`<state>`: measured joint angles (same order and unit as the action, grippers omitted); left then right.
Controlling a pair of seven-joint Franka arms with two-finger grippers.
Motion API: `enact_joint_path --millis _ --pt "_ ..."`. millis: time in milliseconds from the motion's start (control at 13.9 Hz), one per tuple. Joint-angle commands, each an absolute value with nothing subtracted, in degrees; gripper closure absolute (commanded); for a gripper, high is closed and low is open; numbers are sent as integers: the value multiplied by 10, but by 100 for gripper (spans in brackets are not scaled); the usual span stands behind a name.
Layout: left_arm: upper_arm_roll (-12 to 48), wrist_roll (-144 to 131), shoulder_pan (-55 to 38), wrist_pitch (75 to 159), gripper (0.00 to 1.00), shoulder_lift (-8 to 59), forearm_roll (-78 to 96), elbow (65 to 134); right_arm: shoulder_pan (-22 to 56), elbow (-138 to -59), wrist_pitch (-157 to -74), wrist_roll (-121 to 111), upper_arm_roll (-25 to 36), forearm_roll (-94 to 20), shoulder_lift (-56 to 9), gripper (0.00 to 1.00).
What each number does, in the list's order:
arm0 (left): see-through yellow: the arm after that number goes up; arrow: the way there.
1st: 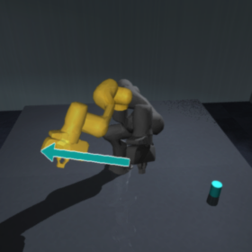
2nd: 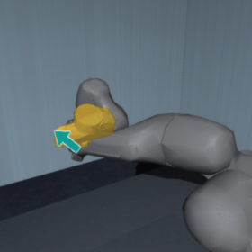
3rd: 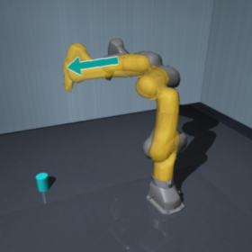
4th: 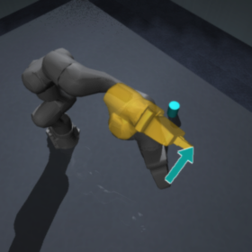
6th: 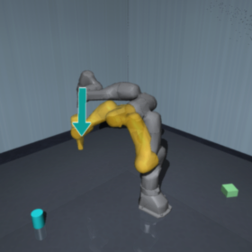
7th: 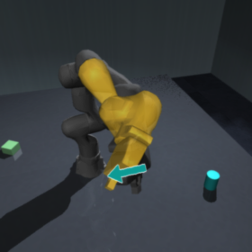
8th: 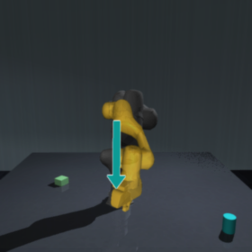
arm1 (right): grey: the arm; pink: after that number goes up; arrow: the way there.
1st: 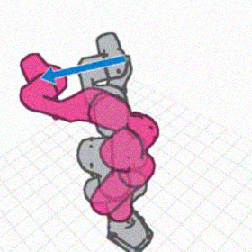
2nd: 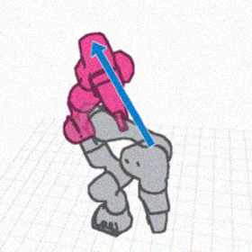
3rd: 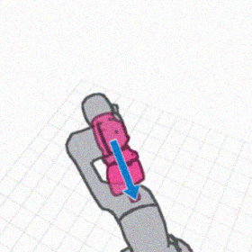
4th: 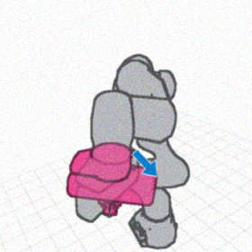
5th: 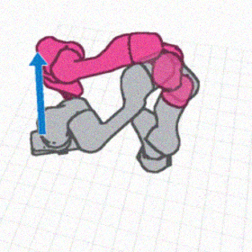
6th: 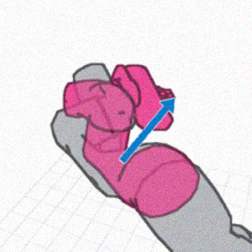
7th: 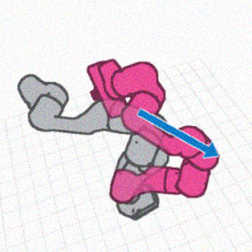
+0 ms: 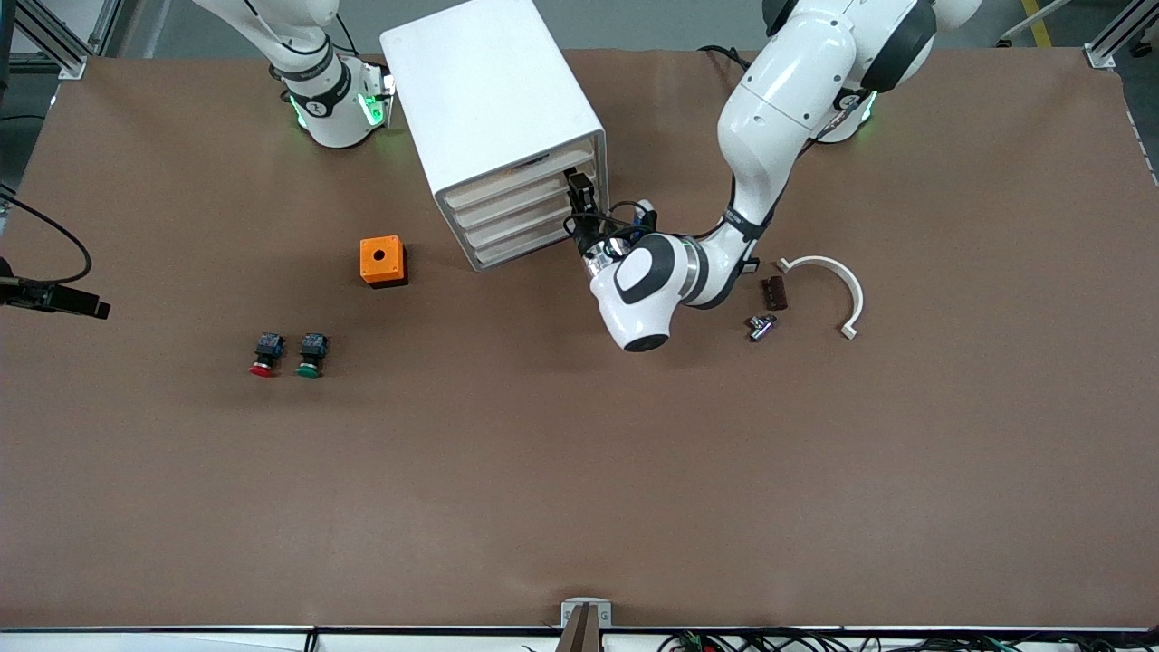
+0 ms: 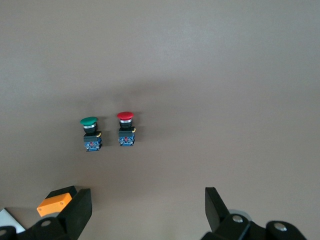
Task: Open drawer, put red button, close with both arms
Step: 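Pull the drawer open with the left gripper while the right gripper approaches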
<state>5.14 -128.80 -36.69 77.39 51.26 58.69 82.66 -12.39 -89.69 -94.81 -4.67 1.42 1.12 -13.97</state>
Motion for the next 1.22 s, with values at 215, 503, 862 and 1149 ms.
enact_joint_path --millis 215,503,862,1149 --pt "49 -1295 -372 762 96 518 598 824 -113 -872 -954 -50 5 40 -191 0" --pt "46 -1292 -362 762 97 517 599 821 -111 -925 -995 -28 4 31 -179 0" --pt "43 -1294 -331 773 97 517 598 816 -90 -1085 -1129 31 3 31 -110 0" --pt "43 -1293 -290 803 90 516 599 811 -92 -1206 -1241 33 3 30 -69 0"
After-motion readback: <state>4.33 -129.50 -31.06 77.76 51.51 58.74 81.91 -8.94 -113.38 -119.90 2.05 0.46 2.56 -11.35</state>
